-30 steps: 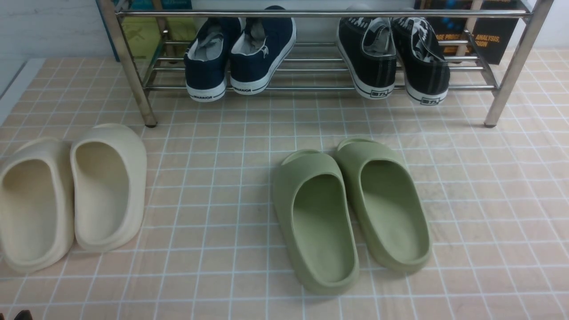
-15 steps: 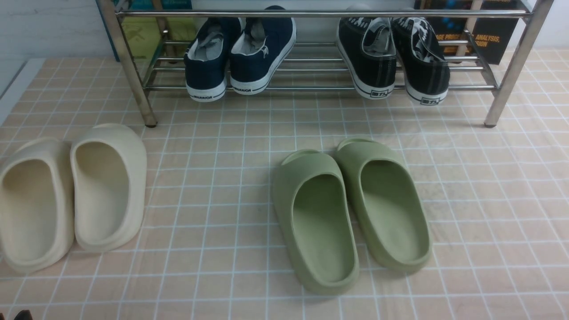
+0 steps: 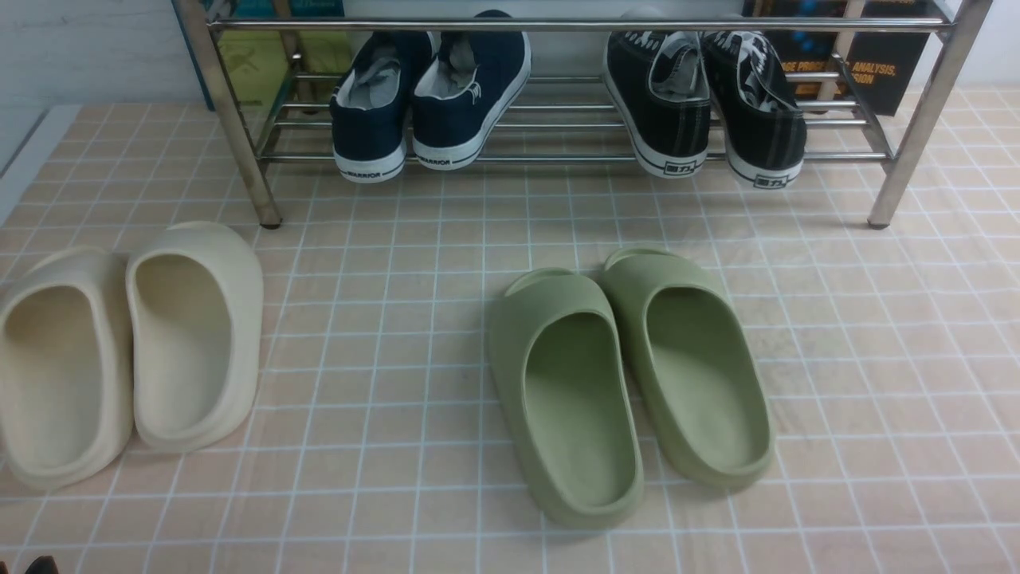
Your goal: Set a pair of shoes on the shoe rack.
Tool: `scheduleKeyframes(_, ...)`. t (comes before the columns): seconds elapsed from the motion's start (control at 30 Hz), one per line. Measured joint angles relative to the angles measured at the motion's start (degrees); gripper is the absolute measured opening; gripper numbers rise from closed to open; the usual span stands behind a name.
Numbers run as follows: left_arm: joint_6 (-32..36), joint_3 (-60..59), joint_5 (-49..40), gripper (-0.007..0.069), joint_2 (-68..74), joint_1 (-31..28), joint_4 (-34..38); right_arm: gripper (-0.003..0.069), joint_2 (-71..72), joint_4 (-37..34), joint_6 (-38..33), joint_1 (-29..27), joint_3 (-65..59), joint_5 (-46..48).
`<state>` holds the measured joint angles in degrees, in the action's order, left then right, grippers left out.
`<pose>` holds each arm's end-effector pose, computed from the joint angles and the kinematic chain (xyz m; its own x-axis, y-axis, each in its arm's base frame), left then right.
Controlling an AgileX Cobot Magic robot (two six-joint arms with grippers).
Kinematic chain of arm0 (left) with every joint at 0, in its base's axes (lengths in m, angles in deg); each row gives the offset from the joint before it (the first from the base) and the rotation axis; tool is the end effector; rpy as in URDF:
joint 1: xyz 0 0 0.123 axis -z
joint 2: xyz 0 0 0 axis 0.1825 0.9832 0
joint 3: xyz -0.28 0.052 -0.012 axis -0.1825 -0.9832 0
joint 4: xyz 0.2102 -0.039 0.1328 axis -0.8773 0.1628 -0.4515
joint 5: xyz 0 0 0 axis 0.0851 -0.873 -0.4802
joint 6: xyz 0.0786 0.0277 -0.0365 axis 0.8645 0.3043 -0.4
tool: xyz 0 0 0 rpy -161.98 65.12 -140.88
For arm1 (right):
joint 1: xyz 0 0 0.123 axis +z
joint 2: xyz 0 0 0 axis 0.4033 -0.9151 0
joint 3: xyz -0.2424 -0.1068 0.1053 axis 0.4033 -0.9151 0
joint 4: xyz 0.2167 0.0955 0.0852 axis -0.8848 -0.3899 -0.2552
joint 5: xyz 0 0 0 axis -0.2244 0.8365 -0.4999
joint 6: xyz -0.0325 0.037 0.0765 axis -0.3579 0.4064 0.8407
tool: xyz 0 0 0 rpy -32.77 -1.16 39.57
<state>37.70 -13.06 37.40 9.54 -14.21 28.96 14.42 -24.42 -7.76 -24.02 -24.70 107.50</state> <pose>0.0525 0.0054 0.1730 -0.2843 0.0045 -0.9587 -0.0793 0.9965 0.0281 0.0528 -0.0040 0.1753 -0.2705 0.1130 -0.9561 0.0747 0.9926 0.0961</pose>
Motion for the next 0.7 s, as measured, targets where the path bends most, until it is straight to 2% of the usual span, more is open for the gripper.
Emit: scheduleKeyframes(0.7,0.0,0.0,0.0,0.0238,0.0,0.0,0.0,0.0087,0.0,0.0,0.1,0.0,0.0,0.0)
